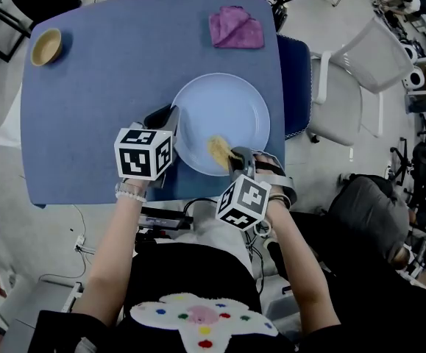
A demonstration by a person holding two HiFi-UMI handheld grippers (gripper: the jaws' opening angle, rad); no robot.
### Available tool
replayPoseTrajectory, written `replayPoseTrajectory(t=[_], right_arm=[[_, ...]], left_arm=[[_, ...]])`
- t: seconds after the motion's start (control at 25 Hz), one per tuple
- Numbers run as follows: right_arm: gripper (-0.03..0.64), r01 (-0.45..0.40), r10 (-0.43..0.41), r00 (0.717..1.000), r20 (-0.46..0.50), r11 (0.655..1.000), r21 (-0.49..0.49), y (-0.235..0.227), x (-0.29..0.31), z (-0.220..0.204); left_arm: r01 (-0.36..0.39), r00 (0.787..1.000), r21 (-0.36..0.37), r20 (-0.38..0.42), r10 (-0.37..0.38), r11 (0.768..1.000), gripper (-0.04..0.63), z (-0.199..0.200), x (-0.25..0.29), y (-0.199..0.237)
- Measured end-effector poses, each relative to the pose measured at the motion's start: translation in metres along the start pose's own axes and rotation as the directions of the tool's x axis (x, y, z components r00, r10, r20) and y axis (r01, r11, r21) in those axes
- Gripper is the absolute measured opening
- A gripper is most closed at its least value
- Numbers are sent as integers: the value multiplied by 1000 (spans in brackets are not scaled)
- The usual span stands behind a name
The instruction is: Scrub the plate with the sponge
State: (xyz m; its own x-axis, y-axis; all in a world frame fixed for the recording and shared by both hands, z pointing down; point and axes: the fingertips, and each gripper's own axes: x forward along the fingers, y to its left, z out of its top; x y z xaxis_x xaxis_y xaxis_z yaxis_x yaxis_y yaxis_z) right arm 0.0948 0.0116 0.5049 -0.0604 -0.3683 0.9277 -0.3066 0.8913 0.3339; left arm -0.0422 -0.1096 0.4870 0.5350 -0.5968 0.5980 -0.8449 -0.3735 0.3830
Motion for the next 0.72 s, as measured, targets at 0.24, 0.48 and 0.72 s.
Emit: replayPoseTrajectory(t=[0.24, 0.48, 0.72], right_arm=[[42, 104, -108, 992, -65, 993, -62, -31, 6, -25], [43, 202, -211, 973, -93, 975, -93, -65, 18, -35], [43, 287, -291, 952, -99, 957, -49, -93, 26, -34]], left_arm=[[-5, 1000, 4, -1, 5, 1000, 40, 1, 1, 0], [-11, 1000, 11, 0, 11, 1000, 40, 0, 2, 2], [-18, 1000, 15, 3, 18, 1000, 40, 1, 0, 1]])
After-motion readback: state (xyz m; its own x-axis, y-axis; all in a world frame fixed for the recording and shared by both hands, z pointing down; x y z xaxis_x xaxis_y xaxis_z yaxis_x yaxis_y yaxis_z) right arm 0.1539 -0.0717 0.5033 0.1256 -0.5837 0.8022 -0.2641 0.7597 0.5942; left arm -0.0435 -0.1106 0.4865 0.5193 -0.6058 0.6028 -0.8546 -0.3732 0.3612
